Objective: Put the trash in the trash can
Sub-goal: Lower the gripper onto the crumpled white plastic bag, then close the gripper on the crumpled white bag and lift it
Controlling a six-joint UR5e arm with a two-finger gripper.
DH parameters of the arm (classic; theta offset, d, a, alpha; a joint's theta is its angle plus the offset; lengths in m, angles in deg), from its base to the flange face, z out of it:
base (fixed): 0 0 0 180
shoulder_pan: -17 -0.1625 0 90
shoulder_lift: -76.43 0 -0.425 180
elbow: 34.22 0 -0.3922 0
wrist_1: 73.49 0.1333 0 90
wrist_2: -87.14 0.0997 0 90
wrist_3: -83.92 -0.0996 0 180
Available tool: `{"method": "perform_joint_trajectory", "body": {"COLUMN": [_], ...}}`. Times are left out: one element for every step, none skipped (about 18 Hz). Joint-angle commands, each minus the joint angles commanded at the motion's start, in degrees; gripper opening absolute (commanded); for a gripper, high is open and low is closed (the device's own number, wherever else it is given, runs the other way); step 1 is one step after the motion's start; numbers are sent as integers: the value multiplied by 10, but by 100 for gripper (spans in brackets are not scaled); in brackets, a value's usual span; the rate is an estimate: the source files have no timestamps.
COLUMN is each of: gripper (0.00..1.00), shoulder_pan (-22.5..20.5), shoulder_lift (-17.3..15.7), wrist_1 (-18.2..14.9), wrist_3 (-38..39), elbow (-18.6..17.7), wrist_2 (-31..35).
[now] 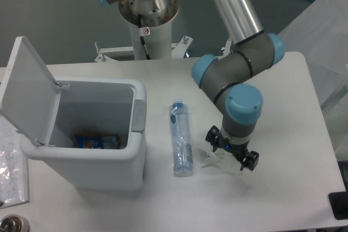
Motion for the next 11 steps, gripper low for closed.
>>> {"method": "perform_joint_trajectory", "body": {"gripper": [0,0,0,0,0,0,0,0,0,0,0], "shoulder_pan": [0,-2,-3,-3,-3,-3,-5,-6,-7,-9,-13], "shoulder_lift": [-2,-3,-5,-7,-8,-9,-13,-20,-25,-26,-27], "wrist_1": [-3,-7,-9,-11,-11,-11,-11,-11,-11,-10,-11], "wrist_3": [-3,-7,-12,-12,-12,-12,-12,-12,-11,-10,-7], "elbow": [-1,0,1,3,3,4,5,5,7,10,18], "wrist_2": [0,-1,0,0,0,-2,-2,-2,-2,-4,-5]}}
